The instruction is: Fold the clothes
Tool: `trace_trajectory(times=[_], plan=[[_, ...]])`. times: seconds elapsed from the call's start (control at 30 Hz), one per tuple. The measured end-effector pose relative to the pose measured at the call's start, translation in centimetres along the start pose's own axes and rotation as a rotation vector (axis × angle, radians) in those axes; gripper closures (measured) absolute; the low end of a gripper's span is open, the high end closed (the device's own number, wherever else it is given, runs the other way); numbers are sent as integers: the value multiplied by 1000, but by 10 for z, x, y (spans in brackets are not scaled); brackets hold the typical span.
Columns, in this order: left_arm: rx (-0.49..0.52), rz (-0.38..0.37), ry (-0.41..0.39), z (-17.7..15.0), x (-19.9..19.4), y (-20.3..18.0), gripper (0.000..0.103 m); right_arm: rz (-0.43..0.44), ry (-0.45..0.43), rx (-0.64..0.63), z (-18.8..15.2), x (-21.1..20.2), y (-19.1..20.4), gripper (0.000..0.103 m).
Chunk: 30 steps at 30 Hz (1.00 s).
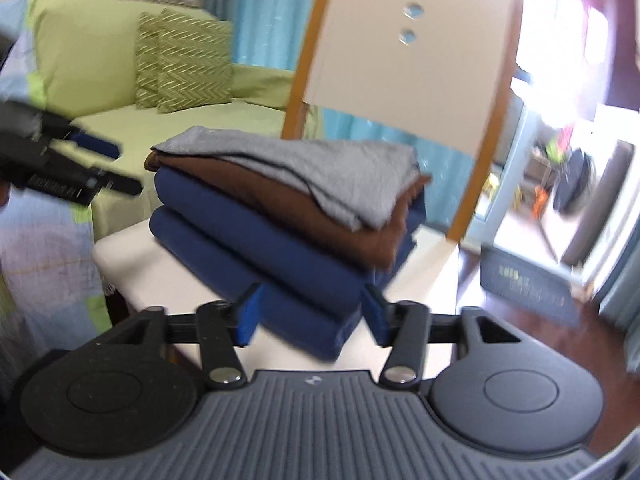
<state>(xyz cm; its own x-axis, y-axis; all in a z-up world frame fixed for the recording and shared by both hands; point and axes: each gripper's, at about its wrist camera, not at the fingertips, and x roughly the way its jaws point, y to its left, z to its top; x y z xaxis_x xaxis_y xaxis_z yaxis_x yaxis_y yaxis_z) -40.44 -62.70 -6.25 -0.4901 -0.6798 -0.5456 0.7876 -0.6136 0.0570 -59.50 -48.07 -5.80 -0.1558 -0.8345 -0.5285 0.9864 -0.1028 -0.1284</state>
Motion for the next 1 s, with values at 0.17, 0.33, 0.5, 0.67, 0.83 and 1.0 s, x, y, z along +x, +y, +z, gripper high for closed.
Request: trace_trajectory(times=[0.17,0.33,0.5,0.67,0.83,1.0], plan=[[-110,-17,71,-14,-2,-5,1,-45,26,125,-16,-10,6,1],[-101,4,79,-22,-14,-7,1,-45,88,258,-33,-19,18,1],[-112,23,85,-35,-28,-1,1,-40,112,268,-36,-27,33,1],[-131,15,78,-42,-39,1,1,-39,102,250,-31,-34,44,1],[-137,-22,66,-42,-43,-1,1,-52,97,244,-25,-40,46,1],[-105,-41,85,-37,-39,-7,1,-62,96,243,-22,-42,47,1]])
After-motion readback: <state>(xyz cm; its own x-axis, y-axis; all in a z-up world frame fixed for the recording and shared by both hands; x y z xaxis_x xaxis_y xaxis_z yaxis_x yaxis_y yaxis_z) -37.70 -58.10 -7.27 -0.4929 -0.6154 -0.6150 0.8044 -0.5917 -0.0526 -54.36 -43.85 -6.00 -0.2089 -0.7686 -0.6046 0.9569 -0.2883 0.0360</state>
